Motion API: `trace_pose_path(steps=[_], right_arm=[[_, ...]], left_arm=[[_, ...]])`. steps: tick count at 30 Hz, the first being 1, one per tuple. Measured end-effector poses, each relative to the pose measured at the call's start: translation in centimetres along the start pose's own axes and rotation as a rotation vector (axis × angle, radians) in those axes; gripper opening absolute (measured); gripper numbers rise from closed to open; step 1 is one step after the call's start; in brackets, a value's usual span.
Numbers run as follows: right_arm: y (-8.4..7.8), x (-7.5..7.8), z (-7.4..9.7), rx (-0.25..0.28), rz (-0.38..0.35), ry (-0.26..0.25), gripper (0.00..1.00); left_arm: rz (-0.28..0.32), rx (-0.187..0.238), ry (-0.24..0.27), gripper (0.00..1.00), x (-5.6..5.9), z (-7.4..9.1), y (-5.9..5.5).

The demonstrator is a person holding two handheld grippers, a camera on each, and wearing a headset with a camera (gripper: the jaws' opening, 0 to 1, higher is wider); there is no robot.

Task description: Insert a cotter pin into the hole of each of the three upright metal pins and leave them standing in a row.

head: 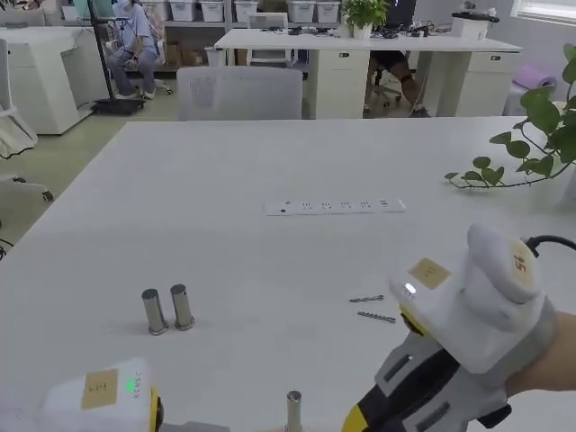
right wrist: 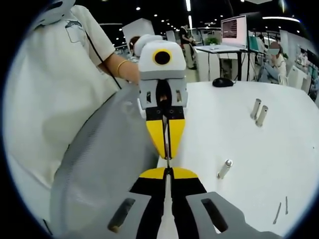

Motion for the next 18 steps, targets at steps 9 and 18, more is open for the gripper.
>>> trace_pose_path(steps=[9,18], right_arm=[[0.32,0.2,0.17,0.016,0.027,-0.029,0.03],[0.7,0.47,0.44,0.019,0.048,-0.064,0.02]], left_arm=[[0.001,0.012,0.008,0.0,-0.21,0.23,0.23],[-0.002,-0.009,0.038,0.05,-0.48,0.04,-0.04]])
Point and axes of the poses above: the centre of the closed fingertips' face, and the gripper's own axes: z roughly backward along the fingers, x roughly to its right, y roughly out of its top, the point moved 5 cm from there along z, roughly backward along the fingers, and after that the axes turned 8 degrees about -x, right-handed, at the moved point
